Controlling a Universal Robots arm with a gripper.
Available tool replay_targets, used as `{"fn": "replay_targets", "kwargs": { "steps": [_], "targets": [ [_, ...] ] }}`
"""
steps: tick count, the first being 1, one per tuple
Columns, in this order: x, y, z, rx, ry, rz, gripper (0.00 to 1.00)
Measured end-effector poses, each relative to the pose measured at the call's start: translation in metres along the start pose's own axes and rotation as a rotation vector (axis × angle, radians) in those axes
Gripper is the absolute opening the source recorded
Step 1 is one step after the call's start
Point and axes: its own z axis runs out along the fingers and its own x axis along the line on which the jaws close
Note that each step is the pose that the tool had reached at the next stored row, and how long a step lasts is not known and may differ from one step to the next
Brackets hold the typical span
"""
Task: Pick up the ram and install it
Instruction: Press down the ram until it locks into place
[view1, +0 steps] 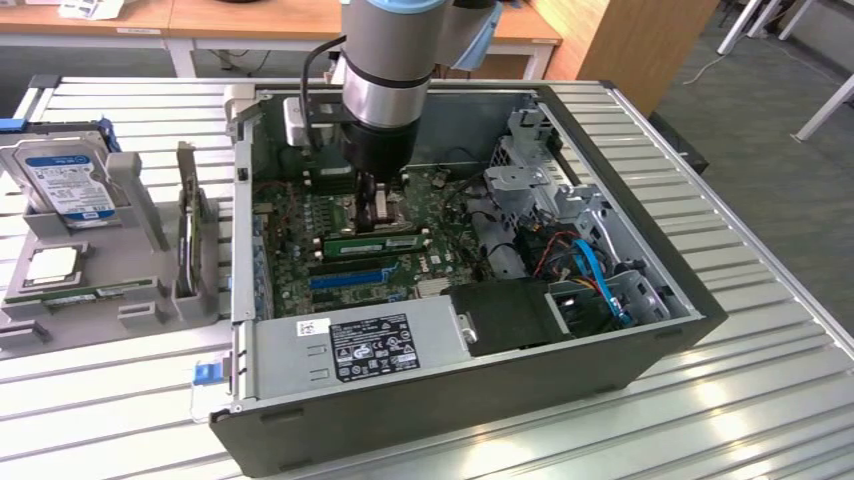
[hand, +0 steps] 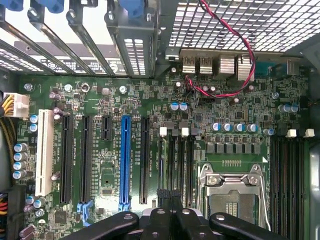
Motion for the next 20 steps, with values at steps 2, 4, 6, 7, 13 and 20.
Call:
{"fn": "replay_targets", "kwargs": {
  "steps": [2, 4, 6, 7, 13, 20],
  "targets": [
    [0.0001, 0.0000, 0.0000, 0.0000, 0.0001, 0.000, 0.10],
    [0.0001, 0.0000, 0.0008, 0.0000, 0.0000, 0.000, 0.10],
    [0.0002, 0.0000, 0.0021, -0.0001, 0.0002, 0.000, 0.10],
    [0.0002, -0.0001, 0.0029, 0.0000, 0.0001, 0.000, 0.10],
    [0.0006, -0.0002, 0.0062, 0.0000, 0.0001, 0.000, 0.10],
    [0.0015, -0.0003, 0.0085, 0.0000, 0.0001, 0.000, 0.10]
  ]
}}
